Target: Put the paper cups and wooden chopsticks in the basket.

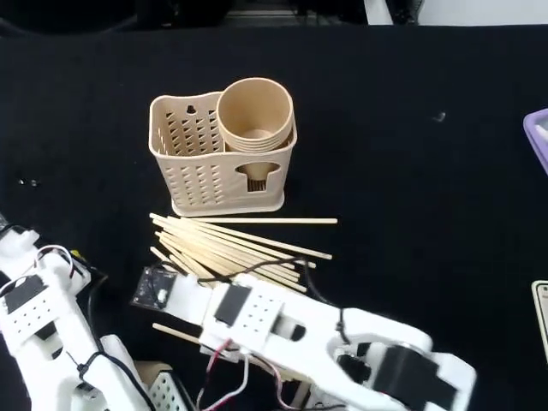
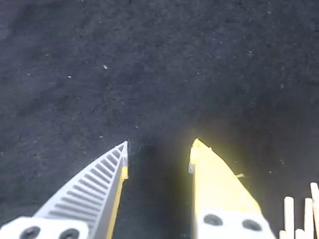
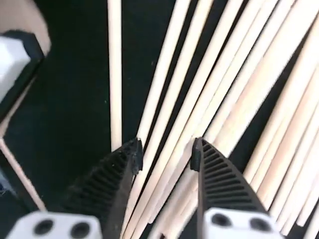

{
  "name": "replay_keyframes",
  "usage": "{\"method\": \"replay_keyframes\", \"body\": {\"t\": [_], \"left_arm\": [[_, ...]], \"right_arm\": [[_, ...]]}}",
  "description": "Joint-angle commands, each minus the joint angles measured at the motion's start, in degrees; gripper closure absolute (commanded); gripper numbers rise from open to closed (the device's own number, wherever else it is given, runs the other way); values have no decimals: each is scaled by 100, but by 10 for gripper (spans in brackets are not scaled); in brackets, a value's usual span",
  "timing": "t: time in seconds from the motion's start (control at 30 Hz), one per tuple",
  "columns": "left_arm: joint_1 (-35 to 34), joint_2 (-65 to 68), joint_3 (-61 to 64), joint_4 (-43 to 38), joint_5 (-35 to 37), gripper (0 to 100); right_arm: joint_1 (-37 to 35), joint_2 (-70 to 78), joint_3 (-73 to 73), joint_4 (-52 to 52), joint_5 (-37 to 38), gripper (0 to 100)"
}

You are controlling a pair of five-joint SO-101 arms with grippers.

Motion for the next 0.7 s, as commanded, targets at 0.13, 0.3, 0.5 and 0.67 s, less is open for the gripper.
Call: {"method": "replay_keyframes", "body": {"t": [0.13, 0.3, 0.5, 0.67], "left_arm": [[-286, -88, -171, -88, 62, 794], [-286, -88, -163, -88, 62, 794], [-259, -88, -154, -97, 62, 794], [-251, -88, -154, -97, 62, 794]], "right_arm": [[141, 963, -655, -114, 9, 822], [765, 936, -734, -79, 18, 915], [1424, 374, -734, 220, 26, 982], [1662, -479, -708, 782, 589, 988]]}}
